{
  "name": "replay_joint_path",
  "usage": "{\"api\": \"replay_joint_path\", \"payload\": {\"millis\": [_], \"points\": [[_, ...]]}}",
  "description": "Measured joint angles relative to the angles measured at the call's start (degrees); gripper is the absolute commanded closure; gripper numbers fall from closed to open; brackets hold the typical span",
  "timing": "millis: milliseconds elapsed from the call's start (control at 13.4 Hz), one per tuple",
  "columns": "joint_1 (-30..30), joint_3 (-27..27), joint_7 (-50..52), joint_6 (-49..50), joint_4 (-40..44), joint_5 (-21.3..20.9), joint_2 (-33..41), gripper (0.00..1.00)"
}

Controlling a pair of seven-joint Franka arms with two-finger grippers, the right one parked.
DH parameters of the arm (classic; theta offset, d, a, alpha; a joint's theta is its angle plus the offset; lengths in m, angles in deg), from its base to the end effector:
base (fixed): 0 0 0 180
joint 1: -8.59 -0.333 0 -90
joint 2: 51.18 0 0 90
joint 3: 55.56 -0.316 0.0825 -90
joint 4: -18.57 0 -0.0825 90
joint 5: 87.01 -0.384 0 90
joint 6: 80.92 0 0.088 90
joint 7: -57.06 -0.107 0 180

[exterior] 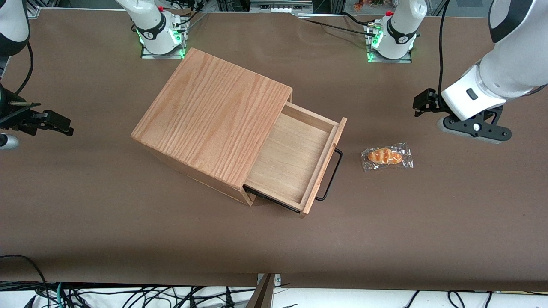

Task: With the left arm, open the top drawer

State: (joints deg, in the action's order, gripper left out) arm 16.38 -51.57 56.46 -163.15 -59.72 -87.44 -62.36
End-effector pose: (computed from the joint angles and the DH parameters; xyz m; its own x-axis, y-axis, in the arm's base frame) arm 0.5876 -0.1172 0.5961 0.9691 -0.2122 -0.1255 -0.2129 -0.9770 0.0073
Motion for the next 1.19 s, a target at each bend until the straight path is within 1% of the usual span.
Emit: {"api": "replay_joint_path", "payload": {"millis": [149,223,372,521,669,1190], "points": [[-2.3,-0.1,0.2,-1.8,-1.1,0.0,0.7,0.0],[-3.8,-0.1,0.2,-4.8,-3.3,0.0,1.7,0.0],[-6.0,-0.2,0.1,-11.6,-10.8,0.0,5.9,0.0],[-6.5,-0.1,0.1,-13.5,-17.3,0.0,10.7,0.0],[-6.5,0.1,0.2,-14.0,-21.1,0.1,13.5,0.0],[-6.5,0.1,0.2,-14.6,-22.6,0.2,14.0,0.0]]}}
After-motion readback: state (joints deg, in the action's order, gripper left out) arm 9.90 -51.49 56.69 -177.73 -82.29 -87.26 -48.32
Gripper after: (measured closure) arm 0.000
